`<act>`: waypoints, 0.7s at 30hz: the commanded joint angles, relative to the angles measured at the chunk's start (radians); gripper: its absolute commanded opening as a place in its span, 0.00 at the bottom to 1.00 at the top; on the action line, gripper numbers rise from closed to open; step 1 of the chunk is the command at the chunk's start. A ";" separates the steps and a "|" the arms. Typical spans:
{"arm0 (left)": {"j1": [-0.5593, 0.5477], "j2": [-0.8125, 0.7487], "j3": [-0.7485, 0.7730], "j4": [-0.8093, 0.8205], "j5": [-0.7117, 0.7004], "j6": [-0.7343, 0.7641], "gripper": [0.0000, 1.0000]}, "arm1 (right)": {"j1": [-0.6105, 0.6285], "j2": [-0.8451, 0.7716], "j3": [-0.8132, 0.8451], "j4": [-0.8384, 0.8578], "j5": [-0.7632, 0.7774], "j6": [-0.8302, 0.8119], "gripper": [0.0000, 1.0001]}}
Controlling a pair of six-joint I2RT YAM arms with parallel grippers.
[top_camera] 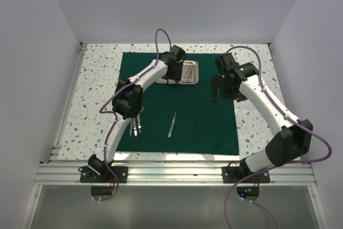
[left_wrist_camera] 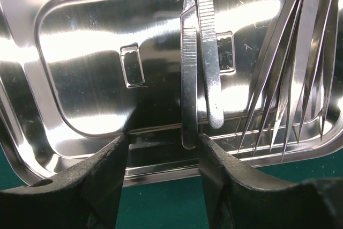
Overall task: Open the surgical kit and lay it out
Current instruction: Pick up the medical item from the container.
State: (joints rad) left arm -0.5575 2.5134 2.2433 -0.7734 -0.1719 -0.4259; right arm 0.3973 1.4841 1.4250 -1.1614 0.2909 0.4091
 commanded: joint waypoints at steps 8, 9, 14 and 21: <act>-0.002 0.081 0.051 0.025 -0.005 0.003 0.56 | 0.000 -0.004 0.025 0.000 0.028 -0.035 0.99; -0.004 0.094 0.059 0.023 -0.005 0.001 0.56 | 0.002 -0.002 0.026 0.003 0.027 -0.038 0.99; -0.033 0.136 0.090 0.016 -0.023 0.022 0.55 | -0.002 0.002 0.031 0.009 0.036 -0.052 0.99; -0.056 0.177 0.095 0.013 -0.040 0.029 0.50 | -0.009 -0.016 0.005 0.017 0.039 -0.067 0.99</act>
State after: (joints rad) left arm -0.5911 2.5889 2.3493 -0.7597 -0.2462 -0.4091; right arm 0.3962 1.4853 1.4250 -1.1584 0.3031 0.3649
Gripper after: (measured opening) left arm 0.517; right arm 0.986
